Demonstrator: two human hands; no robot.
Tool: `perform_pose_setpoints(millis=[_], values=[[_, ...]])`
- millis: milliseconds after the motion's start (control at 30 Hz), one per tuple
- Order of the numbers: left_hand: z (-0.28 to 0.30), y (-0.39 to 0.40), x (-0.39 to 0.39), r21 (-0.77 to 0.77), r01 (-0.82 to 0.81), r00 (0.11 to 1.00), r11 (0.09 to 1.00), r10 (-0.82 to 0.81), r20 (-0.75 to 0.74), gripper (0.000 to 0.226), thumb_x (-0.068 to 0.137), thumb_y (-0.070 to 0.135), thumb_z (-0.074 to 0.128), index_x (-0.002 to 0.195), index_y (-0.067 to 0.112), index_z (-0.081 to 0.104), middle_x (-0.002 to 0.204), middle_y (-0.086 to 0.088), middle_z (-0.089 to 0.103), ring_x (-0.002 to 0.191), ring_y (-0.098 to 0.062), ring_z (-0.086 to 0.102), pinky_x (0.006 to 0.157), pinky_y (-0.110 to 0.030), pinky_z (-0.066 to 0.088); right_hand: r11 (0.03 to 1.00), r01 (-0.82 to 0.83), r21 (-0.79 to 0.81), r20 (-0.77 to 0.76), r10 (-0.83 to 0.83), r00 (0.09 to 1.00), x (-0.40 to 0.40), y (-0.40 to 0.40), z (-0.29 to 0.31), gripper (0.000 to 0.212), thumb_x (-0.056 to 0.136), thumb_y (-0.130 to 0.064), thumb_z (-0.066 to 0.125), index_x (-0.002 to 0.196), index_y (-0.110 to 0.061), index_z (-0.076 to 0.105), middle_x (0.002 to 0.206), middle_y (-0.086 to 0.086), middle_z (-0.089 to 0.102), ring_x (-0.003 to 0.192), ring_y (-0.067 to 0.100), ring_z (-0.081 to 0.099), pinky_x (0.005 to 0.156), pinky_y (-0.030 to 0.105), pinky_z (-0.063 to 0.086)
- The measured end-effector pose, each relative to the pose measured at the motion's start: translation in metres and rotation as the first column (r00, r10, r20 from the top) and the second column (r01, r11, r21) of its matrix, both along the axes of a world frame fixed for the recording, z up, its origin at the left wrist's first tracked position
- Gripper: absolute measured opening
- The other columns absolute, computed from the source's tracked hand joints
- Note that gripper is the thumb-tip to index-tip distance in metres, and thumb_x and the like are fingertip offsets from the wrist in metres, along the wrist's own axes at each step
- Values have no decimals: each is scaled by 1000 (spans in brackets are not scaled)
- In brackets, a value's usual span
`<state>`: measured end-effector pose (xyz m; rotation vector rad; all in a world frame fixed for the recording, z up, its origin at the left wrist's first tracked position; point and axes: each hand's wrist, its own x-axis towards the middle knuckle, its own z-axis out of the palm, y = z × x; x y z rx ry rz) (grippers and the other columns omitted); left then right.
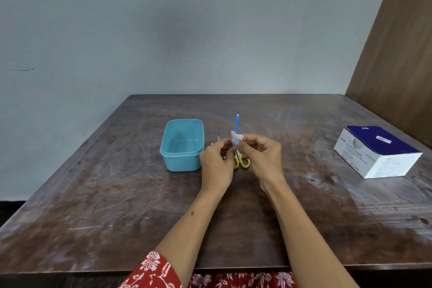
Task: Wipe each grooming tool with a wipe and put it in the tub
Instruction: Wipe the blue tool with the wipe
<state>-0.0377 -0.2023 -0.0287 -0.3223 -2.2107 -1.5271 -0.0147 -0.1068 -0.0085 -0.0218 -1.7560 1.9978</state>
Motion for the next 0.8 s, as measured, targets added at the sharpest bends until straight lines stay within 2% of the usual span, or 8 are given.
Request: perform_pose_setpoints(millis=[133,267,367,467,533,633,700,800], values=[[-1,0,1,11,52,999,999,-52,18,20,85,3,60,98,12,71,83,-3,72,76,-12,67,71,-34,57,996,-86,-19,54,87,995,2,-1,1,8,82,-5,68,82,-12,72,60,-3,67,52,3,56,47,16,45],[0,2,2,8,90,996,996,-90,26,22,84,2,61,101,12,71,90,1,72,81,-8,66,75,-25,56,998,50,-46,92,-45,995,-2,3,-4,7,83,-14,70,76,-16,72,59,3,64,51,6,55,48,18,46],[2,2,2,23,91,995,996,-92,32,24,84,2,62,105,11,70,88,8,67,79,-3,64,73,-13,52,989,119,-84,61,-114,992,-3,4,-3,4,82,-9,70,80,-12,68,63,2,66,50,4,59,50,19,49],[2,2,2,31,112,993,993,-113,32,24,83,2,63,104,12,71,88,4,70,78,-3,65,70,-11,51,983,151,-107,25,-149,988,-2,4,-1,12,82,-3,68,84,-12,60,67,2,66,47,2,60,49,17,49],[1,3,1,29,118,992,993,-119,38,23,83,4,64,103,13,71,90,1,72,80,-4,66,72,-12,51,978,200,-53,19,-199,980,-4,5,-3,18,82,-6,70,84,-18,56,66,-3,66,50,3,61,53,21,51],[0,3,1,35,122,991,992,-124,47,24,84,5,64,105,13,70,91,0,73,80,-2,66,77,-16,54,964,259,62,-5,-260,966,-6,7,-7,18,82,-13,71,78,-26,60,73,-8,67,69,9,63,67,29,52],[-1,3,1,39,127,990,991,-129,49,25,84,5,64,106,14,70,91,1,73,82,-4,67,79,-21,55,958,267,102,-13,-267,963,-6,6,-7,15,82,-14,71,77,-27,64,79,-9,68,76,6,64,70,24,51],[0,3,1,39,134,990,990,-135,40,25,84,5,64,106,14,70,90,3,72,82,-3,67,79,-23,56,969,234,84,-14,-233,972,-4,4,-5,6,84,-12,69,85,-18,69,78,-9,68,65,-5,63,59,12,48]])
